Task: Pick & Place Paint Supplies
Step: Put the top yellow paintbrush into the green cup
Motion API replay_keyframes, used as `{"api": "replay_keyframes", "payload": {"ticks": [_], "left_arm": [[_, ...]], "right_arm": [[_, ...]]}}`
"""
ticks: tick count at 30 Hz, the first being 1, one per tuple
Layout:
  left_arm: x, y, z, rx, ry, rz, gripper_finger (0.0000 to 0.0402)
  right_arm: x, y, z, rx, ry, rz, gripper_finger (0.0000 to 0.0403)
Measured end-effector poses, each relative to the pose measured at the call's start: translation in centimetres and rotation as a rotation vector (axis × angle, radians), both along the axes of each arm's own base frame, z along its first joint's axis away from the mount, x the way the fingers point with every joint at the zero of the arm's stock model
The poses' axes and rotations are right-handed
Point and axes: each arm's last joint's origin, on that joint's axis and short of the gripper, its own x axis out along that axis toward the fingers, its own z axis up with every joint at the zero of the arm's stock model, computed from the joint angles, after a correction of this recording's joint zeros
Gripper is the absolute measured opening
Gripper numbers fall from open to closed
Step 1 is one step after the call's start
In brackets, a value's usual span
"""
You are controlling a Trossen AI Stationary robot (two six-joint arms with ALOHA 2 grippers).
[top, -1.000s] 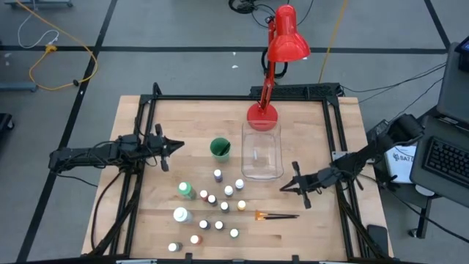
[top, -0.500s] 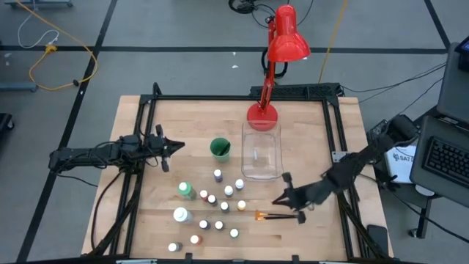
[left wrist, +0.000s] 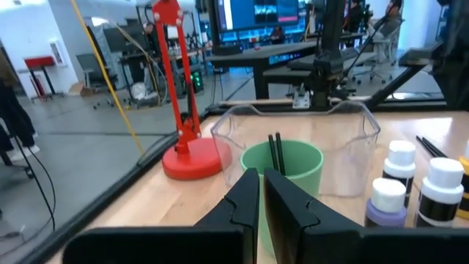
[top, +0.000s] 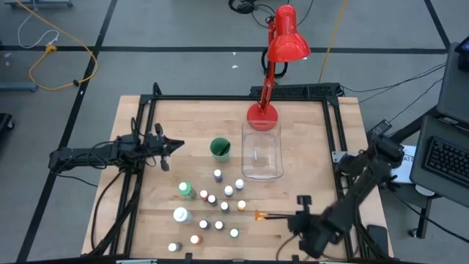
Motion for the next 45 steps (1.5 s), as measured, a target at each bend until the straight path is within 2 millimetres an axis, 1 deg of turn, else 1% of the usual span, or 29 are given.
{"api": "replay_keyframes", "payload": {"ticks": [3, 6, 10, 13, 17, 20, 26, 31, 35, 45], "left_arm": [[0.0, 0.0, 0.2, 0.026, -0.017, 0.0, 0.0026], [0.0, 0.0, 0.3, 0.043, -0.016, -0.003, 0.0026], [0.0, 0.0, 0.3, 0.045, -0.016, -0.003, 0.0026], [0.0, 0.0, 0.3, 0.042, -0.018, -0.003, 0.0026], [0.0, 0.0, 0.3, 0.042, -0.017, -0.003, 0.0026], [0.0, 0.0, 0.2, 0.042, -0.012, -0.004, 0.0026], [0.0, 0.0, 0.2, 0.028, -0.012, -0.004, 0.0026], [0.0, 0.0, 0.2, 0.027, -0.01, -0.004, 0.0026], [0.0, 0.0, 0.2, 0.028, -0.009, -0.005, 0.0026], [0.0, 0.0, 0.2, 0.03, -0.009, -0.005, 0.0026]], "right_arm": [[-1.4, 0.6, -1.2, -0.037, 0.013, -0.078, 0.0014], [-1.8, 0.4, -2.2, -0.04, 0.038, -0.132, 0.0036], [-1.7, -0.7, -3.2, -0.073, 0.068, -0.151, 0.0084], [-1.5, -1.3, -3.8, -0.071, 0.133, -0.129, 0.0115], [-1.3, -2.1, -5.2, -0.073, 0.163, -0.086, 0.0135], [-1.2, -2.5, -6.1, -0.053, 0.177, -0.069, 0.0134], [-1.4, -3.2, -7.3, 0.0, 0.211, -0.078, 0.0113], [-1.4, -3.5, -7.9, -0.027, 0.18, -0.018, 0.0094], [-1.0, -3.4, -8.0, -0.03, 0.156, 0.061, 0.0082], [0.0, -3.9, -8.1, -0.015, 0.133, 0.052, 0.0066]]}}
